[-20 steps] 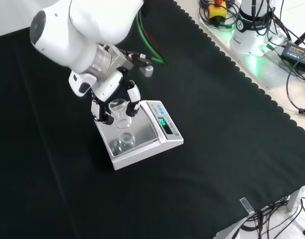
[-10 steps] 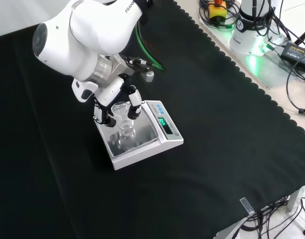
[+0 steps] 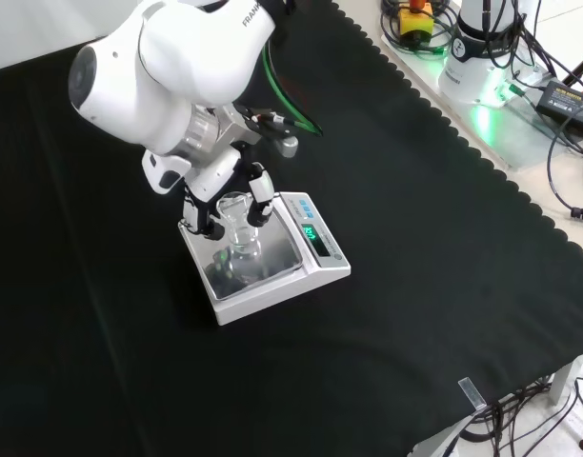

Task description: Put the beaker on the electronic balance.

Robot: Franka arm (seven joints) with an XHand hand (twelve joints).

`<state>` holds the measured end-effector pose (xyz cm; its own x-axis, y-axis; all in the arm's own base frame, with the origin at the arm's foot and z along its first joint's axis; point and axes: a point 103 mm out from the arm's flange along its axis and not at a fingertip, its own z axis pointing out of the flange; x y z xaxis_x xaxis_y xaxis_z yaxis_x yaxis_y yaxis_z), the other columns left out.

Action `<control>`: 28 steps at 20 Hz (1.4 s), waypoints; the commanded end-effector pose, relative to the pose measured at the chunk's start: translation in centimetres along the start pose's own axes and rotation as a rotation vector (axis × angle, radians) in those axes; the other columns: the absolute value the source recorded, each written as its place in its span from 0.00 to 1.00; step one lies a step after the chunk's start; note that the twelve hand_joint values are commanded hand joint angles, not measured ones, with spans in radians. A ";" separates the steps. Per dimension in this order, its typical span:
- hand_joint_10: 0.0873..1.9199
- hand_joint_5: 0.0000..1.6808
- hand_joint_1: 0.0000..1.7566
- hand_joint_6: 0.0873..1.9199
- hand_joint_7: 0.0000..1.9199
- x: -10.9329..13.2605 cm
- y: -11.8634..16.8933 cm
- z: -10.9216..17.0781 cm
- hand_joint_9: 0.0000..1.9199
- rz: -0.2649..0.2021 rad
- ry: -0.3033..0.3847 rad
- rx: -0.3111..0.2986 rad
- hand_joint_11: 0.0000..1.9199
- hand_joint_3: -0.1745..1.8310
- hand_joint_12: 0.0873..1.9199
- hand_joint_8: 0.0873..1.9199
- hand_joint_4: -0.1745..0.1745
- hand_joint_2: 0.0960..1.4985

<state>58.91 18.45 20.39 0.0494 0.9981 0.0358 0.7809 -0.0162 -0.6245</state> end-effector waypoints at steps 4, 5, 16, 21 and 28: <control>0.29 0.41 0.72 0.46 0.36 1.2 0.2 0.9 0.55 -0.017 -0.052 0.012 0.68 0.56 0.32 0.45 0.00 0.35; 0.29 0.41 0.72 0.46 0.36 1.5 0.1 1.1 0.55 -0.016 -0.051 0.011 0.68 0.56 0.32 0.45 0.00 0.34; 0.24 0.42 0.67 0.43 0.36 0.0 -0.6 0.9 0.57 -0.061 0.010 -0.014 0.71 0.54 0.35 0.43 0.02 0.32; 0.23 0.42 0.63 0.41 0.36 0.5 -0.8 0.8 0.56 -0.054 -0.007 -0.013 0.67 0.50 0.38 0.42 0.07 0.32; 0.24 0.42 0.63 0.41 0.36 -0.1 -0.9 0.9 0.55 -0.067 0.003 -0.017 0.65 0.49 0.40 0.42 0.08 0.32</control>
<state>57.54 18.60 20.05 0.0020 0.9975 0.0701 0.7861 0.0417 -0.6167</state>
